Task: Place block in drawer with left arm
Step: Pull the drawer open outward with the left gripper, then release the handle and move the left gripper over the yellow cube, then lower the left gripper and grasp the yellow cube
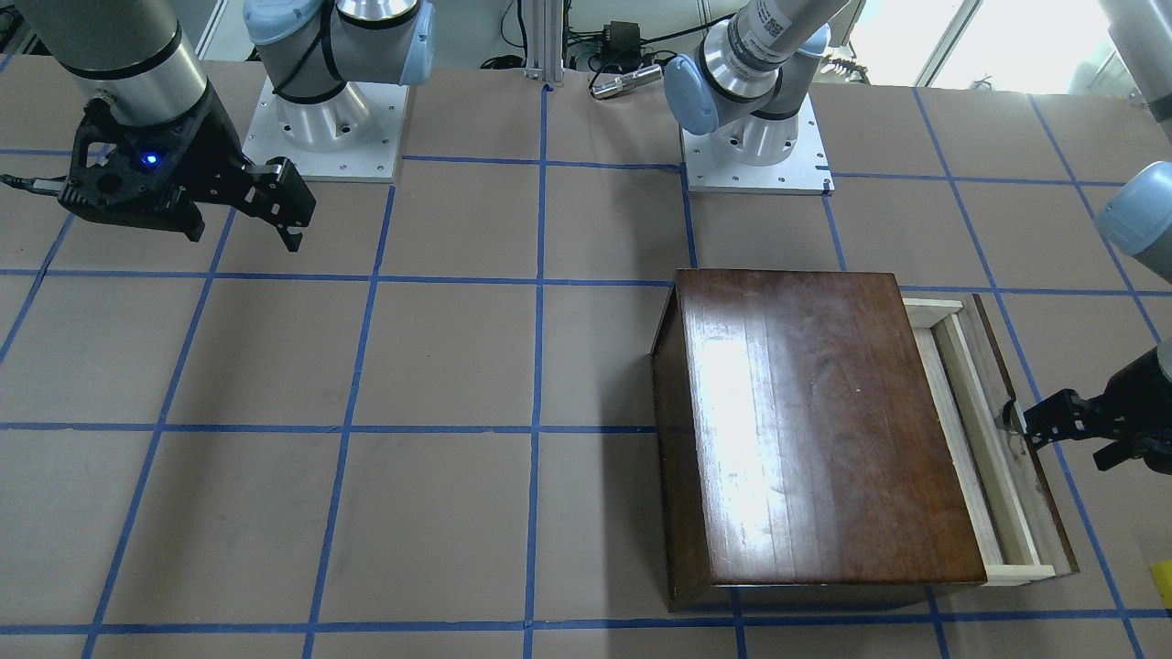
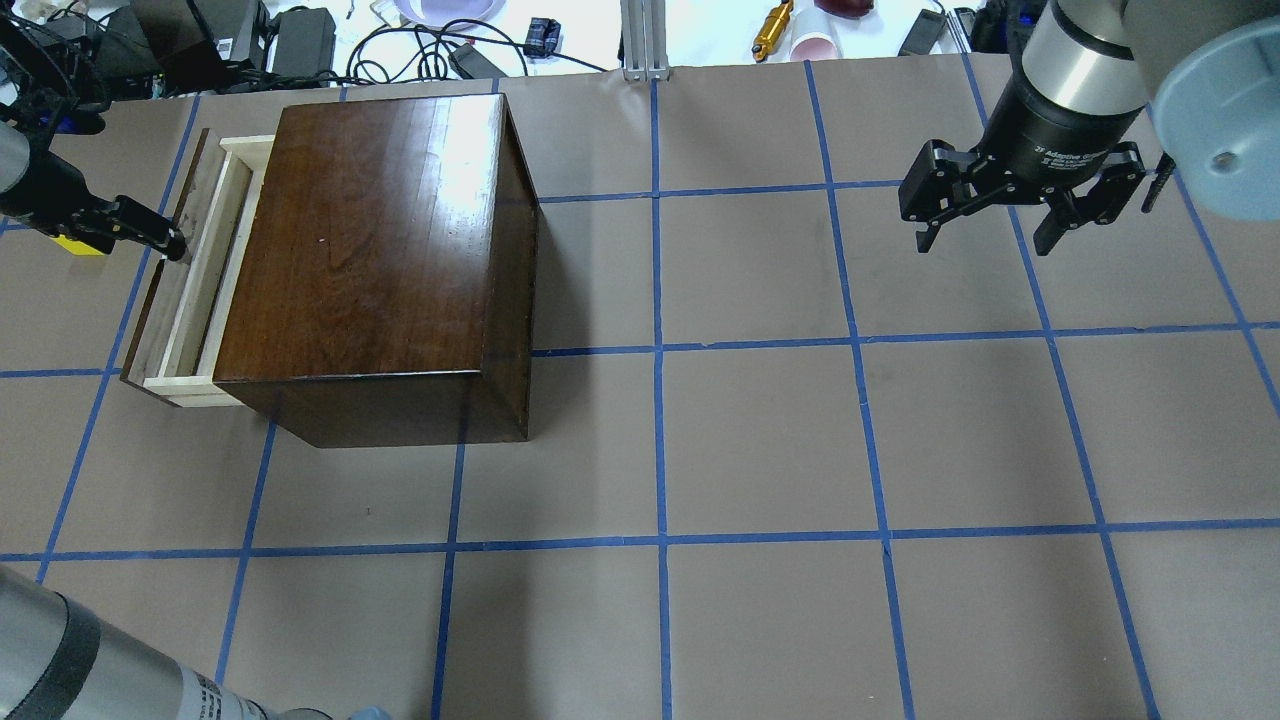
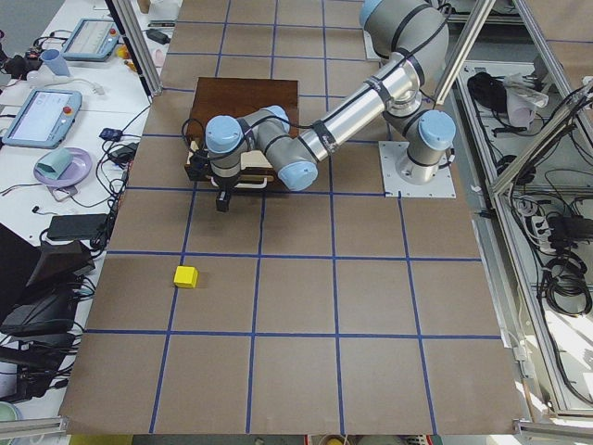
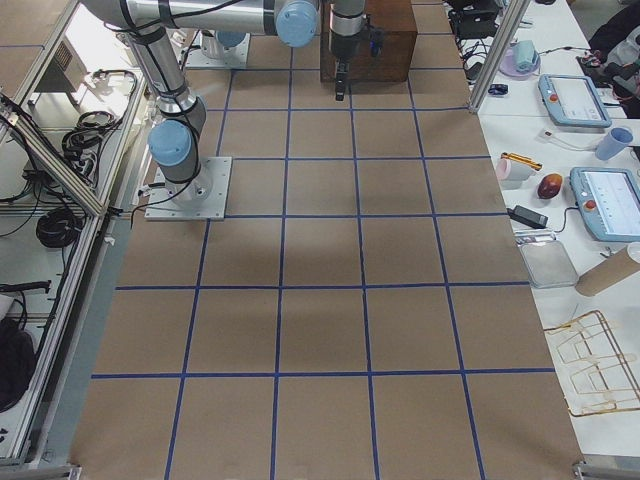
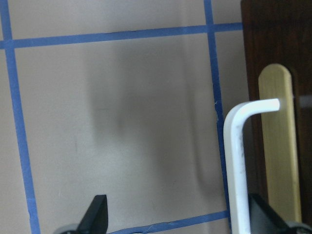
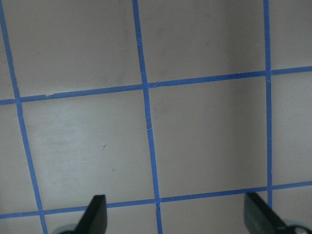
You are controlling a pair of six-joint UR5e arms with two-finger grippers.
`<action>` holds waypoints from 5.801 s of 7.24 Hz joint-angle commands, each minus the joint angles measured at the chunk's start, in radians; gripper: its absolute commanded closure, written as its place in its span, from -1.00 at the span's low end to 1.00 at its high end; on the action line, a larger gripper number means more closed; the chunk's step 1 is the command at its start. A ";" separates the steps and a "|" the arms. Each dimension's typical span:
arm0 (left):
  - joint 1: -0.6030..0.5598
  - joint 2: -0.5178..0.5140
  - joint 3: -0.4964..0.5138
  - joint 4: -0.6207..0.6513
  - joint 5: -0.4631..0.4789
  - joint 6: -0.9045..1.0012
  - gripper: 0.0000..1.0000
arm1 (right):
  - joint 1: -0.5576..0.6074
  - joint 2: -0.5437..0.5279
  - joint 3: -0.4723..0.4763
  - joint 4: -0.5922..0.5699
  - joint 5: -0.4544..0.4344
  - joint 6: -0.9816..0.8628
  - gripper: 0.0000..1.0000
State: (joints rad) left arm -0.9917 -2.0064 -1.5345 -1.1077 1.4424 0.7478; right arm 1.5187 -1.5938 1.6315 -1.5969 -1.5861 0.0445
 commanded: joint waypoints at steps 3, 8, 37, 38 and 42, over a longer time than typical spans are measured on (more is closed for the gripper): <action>0.001 0.000 -0.001 0.035 0.025 0.045 -1.00 | 0.000 0.000 -0.001 0.000 0.000 0.000 -1.00; -0.001 0.029 -0.001 0.031 0.044 0.044 -1.00 | 0.000 0.000 -0.001 0.000 0.000 0.000 -1.00; 0.133 -0.491 0.511 0.164 -0.070 0.018 -1.00 | 0.000 0.000 -0.001 0.000 0.000 0.000 -1.00; 0.133 -0.506 0.528 0.164 -0.070 0.018 -1.00 | 0.000 0.000 -0.001 0.000 0.000 0.000 -1.00; 0.131 -0.534 0.542 0.163 -0.070 0.019 -0.32 | 0.000 0.000 -0.001 0.000 0.000 0.000 -1.00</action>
State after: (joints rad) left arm -0.8605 -2.5360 -0.9934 -0.9444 1.3729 0.7683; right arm 1.5186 -1.5938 1.6306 -1.5969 -1.5861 0.0445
